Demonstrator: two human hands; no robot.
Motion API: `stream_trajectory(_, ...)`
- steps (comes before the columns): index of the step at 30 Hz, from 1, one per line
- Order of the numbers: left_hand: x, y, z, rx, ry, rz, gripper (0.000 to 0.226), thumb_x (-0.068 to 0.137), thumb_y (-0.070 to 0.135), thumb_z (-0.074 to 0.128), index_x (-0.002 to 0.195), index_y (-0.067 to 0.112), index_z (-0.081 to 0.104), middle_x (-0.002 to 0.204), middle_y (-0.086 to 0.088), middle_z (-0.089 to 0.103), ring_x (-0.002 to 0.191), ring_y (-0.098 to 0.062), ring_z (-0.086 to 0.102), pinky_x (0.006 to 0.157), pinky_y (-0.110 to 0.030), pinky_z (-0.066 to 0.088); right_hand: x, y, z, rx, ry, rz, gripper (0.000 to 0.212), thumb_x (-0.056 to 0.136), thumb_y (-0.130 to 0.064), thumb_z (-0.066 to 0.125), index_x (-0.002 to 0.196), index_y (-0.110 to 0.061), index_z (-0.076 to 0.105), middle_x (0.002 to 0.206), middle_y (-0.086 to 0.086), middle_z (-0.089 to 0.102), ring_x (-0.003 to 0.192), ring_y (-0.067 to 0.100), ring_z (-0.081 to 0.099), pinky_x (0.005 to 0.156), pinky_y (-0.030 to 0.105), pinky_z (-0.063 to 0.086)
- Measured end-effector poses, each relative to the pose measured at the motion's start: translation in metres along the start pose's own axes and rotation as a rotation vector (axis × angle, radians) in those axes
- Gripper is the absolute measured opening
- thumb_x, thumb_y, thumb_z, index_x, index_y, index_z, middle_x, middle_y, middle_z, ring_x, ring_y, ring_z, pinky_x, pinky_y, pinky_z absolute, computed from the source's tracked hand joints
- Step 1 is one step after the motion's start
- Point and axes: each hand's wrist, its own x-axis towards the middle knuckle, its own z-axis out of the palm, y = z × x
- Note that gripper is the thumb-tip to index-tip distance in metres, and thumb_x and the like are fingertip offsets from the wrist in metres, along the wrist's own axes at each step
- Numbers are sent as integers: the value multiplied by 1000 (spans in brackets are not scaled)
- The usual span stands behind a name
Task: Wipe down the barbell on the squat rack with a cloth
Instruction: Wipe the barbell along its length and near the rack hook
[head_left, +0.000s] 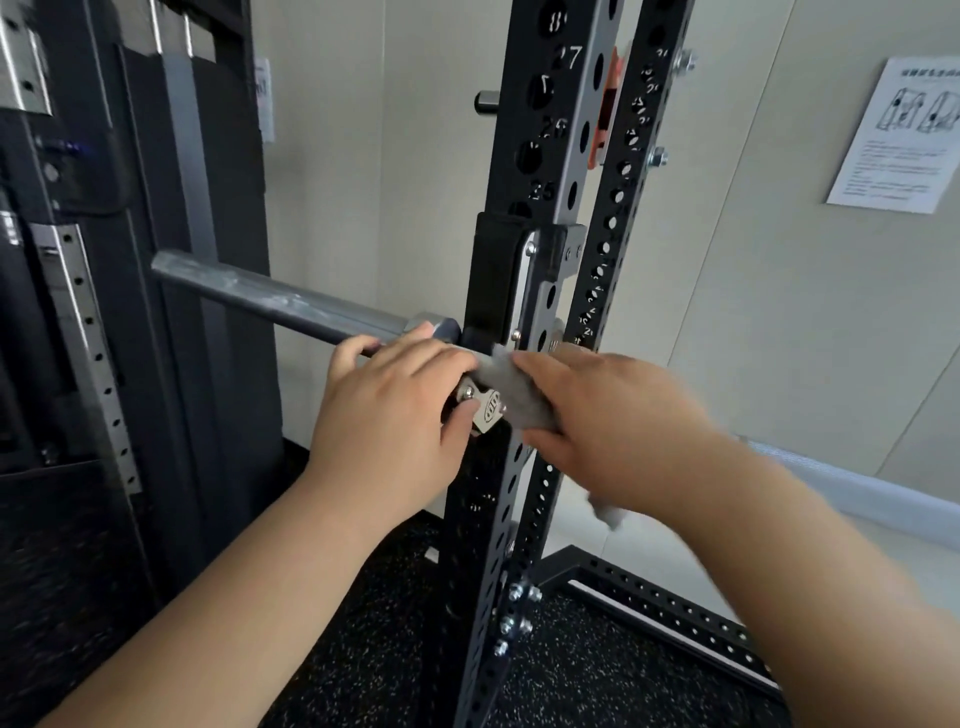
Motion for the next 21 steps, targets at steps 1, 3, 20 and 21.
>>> stream_trajectory(1,0,0,1,-7,11,4,25,96,38,59,120,33,65,127,14,69,143,-13,51,112,-44,31,-9,10,-3,6,-29,33,49,97,-62,50,138,-40,34,106,-11,58,90,19,65,73,40,59)
stream_trajectory(3,0,-2,4,-9,33,11,26,96,37,58,120,31,66,127,13,70,143,-14,52,113,-44,32,-19,21,-8,-10,-49,94,33,97,-64,47,121,-40,43,90,-14,58,78,16,63,69,38,59)
stream_trajectory(20,1,-5,7,9,58,17,22,92,40,67,113,33,66,120,15,72,140,-12,53,105,-40,27,6,12,1,42,26,60,50,101,-58,48,147,-53,29,95,-8,64,85,22,63,69,35,56)
stream_trajectory(21,0,-5,7,6,57,16,23,92,39,67,114,32,66,120,14,72,139,-12,53,106,-40,28,17,5,3,55,39,49,47,102,-56,46,146,-52,31,92,-7,62,83,23,63,69,36,57)
